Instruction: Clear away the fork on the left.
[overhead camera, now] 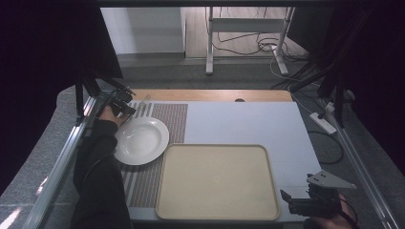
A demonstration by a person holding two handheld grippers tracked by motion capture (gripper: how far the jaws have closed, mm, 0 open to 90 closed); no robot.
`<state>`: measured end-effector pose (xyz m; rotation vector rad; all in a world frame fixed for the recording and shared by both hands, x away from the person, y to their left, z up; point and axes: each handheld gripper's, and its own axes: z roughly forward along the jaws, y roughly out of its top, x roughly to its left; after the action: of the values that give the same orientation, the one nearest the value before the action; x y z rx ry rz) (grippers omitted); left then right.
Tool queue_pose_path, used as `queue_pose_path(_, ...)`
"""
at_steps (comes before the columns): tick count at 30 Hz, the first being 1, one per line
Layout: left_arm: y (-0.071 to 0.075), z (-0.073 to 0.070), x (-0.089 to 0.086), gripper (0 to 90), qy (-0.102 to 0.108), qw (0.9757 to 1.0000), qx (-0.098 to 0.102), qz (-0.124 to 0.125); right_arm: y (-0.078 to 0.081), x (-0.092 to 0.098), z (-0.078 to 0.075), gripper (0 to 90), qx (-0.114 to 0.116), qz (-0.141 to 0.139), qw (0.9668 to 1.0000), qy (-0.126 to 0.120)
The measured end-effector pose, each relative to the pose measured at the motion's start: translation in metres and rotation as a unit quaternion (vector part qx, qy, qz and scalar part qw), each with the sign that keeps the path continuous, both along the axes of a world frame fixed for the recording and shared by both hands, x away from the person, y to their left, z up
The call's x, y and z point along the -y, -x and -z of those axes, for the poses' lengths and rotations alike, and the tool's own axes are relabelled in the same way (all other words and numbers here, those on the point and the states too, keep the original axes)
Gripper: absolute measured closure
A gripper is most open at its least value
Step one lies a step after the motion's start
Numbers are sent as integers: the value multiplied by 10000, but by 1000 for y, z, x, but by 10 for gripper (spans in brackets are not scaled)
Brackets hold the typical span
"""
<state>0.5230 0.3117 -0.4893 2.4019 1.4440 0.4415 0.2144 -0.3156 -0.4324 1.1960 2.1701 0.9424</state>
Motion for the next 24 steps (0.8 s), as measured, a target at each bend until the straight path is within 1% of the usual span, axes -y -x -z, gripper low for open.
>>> queue_pose_path(2,4,-7,-4,842,-47,10000,22,1,0,0,0,0,11,3,10000,6)
queue_pose_path(4,9,-17,-8,842,2,10000,47,26,0,0,0,0,16,2,10000,21)
queue_pose_path(7,16,-27,-10,842,155,9998,74,86,0,-1,0,0,19,-3,10000,23)
queue_pose_path(8,22,-32,-9,842,246,9995,100,162,0,-1,0,0,20,-4,10000,27)
queue_pose_path(9,22,-32,-9,842,246,9995,100,162,0,-1,0,0,20,-4,10000,30)
queue_pose_path(12,35,-35,-7,841,389,9989,80,252,0,-1,0,0,25,-10,10000,35)
queue_pose_path(13,35,-35,-7,841,389,9989,80,252,0,-1,0,0,25,-10,10000,35)
queue_pose_path(14,39,-35,-7,841,459,9986,56,266,0,-1,0,0,26,-13,10000,35)
queue_pose_path(16,44,-34,-6,842,533,9981,26,317,0,-1,0,0,28,-11,10000,34)
queue_pose_path(20,56,-31,-3,841,700,9968,-13,377,0,-1,0,0,26,-7,10000,37)
queue_pose_path(21,60,-30,-2,842,780,9962,-38,389,0,-1,0,0,26,-8,10000,47)
queue_pose_path(24,70,-29,3,841,892,9949,-89,470,0,-1,0,0,32,-6,10000,55)
